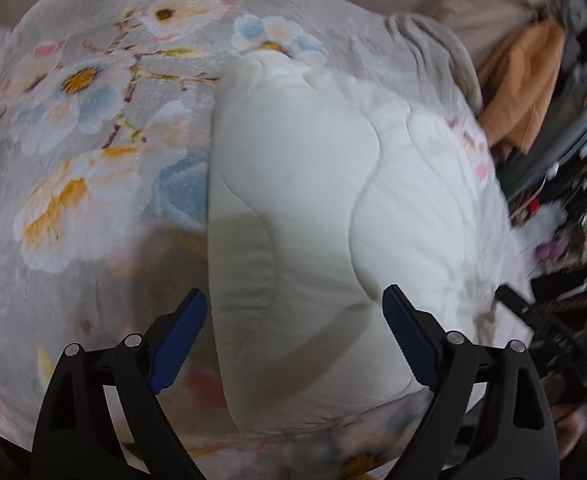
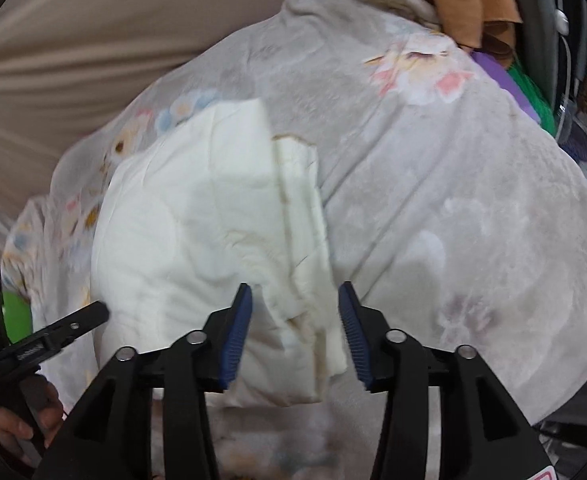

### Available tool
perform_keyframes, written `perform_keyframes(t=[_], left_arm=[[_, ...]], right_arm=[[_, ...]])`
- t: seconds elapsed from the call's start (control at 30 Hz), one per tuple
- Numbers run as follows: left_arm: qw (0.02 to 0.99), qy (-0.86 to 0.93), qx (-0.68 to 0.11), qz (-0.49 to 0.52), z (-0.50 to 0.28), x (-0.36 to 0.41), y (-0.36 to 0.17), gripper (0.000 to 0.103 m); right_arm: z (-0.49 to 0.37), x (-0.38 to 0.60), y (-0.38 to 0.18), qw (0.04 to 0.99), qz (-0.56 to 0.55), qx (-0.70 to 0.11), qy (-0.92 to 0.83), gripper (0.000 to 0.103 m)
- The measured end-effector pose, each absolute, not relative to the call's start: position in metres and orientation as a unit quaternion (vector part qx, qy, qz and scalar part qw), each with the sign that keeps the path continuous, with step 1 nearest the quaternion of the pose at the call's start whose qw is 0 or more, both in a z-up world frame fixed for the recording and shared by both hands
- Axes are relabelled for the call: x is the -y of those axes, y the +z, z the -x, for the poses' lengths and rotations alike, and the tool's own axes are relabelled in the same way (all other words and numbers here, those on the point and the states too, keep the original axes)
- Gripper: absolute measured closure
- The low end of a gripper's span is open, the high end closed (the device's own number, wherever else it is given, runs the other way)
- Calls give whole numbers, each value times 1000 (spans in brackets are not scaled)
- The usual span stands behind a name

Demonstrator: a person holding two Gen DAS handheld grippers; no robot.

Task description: Fold large clothes

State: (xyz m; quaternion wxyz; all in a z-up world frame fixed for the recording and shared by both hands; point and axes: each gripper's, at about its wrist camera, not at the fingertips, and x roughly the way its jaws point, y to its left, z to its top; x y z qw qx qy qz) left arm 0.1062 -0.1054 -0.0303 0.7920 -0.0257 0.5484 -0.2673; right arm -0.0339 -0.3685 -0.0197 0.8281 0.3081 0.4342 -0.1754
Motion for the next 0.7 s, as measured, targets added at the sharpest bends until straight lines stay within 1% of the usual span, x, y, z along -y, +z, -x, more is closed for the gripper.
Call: perform_keyframes(t=[0.1, 0.2, 0.27, 0.4, 0.5, 0.57, 0.7], left_arm=[[786, -248, -562, 68, -123, 92, -33, 15], [783, -240, -568, 80, -130, 93, -38, 15], [777, -244, -574, 80, -131, 98, -43, 15], [772, -246, -582, 72, -128, 110, -51, 12], [777, -245, -578, 56, -123, 119, -49, 12], [784, -243, -570, 38, -122, 124, -46, 11], [792, -239, -562, 14, -118, 132, -46, 10]], right_arm=[[36, 393, -29, 811, -360, -423, -182, 56], [33, 412, -43, 793, -420, -407, -172, 56], [18, 418, -59, 779, -430, -427, -163, 53], [-5, 412, -83, 753, -464, -453, -108, 53], [-16, 399, -83, 760, -449, -463, -82, 52], [-21, 394, -84, 763, -438, -470, -78, 48], [-37, 391, -100, 751, -440, -487, -73, 45]])
